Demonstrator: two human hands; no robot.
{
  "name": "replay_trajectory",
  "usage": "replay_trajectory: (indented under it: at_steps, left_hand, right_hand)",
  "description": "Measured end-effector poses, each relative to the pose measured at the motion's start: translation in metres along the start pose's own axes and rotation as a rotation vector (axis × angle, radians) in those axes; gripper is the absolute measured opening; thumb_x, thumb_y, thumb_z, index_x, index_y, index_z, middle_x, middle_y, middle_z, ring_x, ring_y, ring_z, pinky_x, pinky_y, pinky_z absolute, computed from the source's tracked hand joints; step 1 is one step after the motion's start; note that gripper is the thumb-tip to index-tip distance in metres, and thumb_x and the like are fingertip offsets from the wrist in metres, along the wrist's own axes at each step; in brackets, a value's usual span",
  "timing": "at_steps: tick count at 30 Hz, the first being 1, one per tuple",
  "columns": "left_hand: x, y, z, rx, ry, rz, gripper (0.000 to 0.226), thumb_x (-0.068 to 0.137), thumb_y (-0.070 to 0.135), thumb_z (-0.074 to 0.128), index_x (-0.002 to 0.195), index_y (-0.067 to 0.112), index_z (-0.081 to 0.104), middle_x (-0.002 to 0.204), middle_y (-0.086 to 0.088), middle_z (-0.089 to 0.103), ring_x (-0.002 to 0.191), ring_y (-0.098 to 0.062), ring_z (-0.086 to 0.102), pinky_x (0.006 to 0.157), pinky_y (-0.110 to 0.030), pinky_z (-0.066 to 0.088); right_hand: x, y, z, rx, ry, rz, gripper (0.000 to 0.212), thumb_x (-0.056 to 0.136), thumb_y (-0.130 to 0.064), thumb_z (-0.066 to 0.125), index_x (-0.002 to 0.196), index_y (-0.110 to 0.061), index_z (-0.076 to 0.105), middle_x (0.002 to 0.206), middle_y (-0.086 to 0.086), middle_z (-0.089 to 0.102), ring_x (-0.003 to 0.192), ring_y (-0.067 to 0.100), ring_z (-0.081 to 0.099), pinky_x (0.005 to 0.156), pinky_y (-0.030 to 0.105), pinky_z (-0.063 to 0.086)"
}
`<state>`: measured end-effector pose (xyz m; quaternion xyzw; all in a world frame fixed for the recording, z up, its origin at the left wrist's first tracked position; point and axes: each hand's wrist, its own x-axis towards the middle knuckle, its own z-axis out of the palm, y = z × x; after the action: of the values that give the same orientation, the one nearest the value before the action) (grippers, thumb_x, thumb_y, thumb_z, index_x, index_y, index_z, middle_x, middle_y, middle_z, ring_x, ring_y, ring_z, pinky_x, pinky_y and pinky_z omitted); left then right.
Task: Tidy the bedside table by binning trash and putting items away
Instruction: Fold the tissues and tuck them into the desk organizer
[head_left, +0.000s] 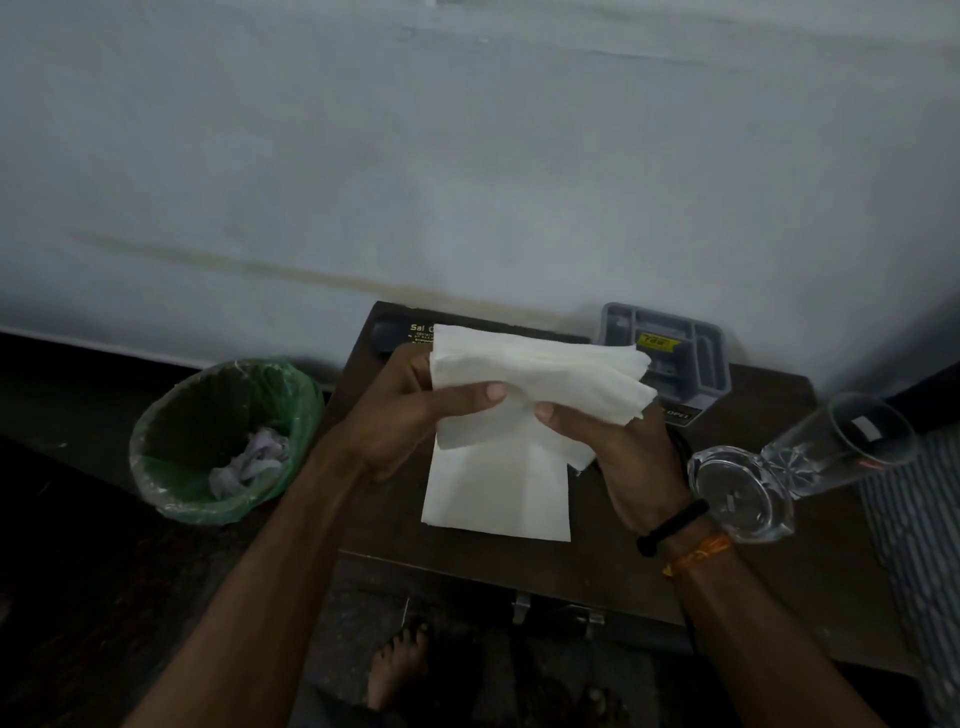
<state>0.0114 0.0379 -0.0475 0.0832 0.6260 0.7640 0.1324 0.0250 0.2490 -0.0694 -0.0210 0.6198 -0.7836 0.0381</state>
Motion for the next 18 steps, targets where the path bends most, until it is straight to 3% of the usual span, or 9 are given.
replay_trajectory:
  at_steps: [3,6,9,15,18]
  left_hand:
    - [-0.001,-0.010,-0.007,0.113,0.003,-0.014,0.038,0.079,0.001,0.072,0.115,0.012,0.068,0.109,-0.005,0.074,0.101,-0.022,0.070,0.077,-0.030,0.058]
    - [-0.001,-0.023,-0.016,0.302,-0.031,-0.096,0.040,0.077,-0.002,0.076,0.112,0.018,0.069,0.102,0.004,0.076,0.099,-0.014,0.070,0.076,-0.025,0.058]
    - [0.000,-0.029,-0.022,0.456,-0.090,-0.088,0.039,0.078,-0.007,0.074,0.113,0.012,0.071,0.104,0.004,0.075,0.098,-0.009,0.069,0.081,-0.025,0.055]
    - [0.002,-0.028,-0.025,0.335,0.006,-0.055,0.036,0.081,0.000,0.075,0.115,0.011,0.071,0.107,0.000,0.075,0.098,-0.011,0.071,0.079,-0.023,0.057]
    - [0.005,-0.030,-0.025,0.444,-0.012,-0.046,0.033,0.083,0.004,0.074,0.116,0.004,0.070,0.111,-0.006,0.074,0.104,-0.018,0.070,0.089,-0.032,0.056]
  right_hand:
    - [0.004,0.014,0.004,-0.048,-0.023,-0.010,0.045,0.078,0.010,0.072,0.120,-0.003,0.063,0.115,0.012,0.071,0.105,0.025,0.069,0.081,0.034,0.059]
    - [0.006,0.037,0.004,-0.165,-0.035,0.080,0.049,0.073,0.013,0.076,0.113,-0.012,0.065,0.113,0.007,0.072,0.104,0.022,0.069,0.081,0.034,0.059]
    - [0.006,0.048,0.002,-0.204,0.007,0.089,0.043,0.070,0.014,0.077,0.102,-0.015,0.069,0.104,0.006,0.073,0.099,0.025,0.070,0.082,0.037,0.059]
    - [0.010,0.047,0.000,-0.123,0.049,0.100,0.043,0.072,0.012,0.077,0.107,-0.012,0.069,0.106,0.007,0.075,0.097,0.021,0.072,0.080,0.037,0.060]
    - [0.010,0.049,-0.001,-0.204,0.057,0.103,0.036,0.069,0.009,0.081,0.093,-0.017,0.073,0.091,-0.003,0.077,0.089,0.014,0.072,0.080,0.037,0.055]
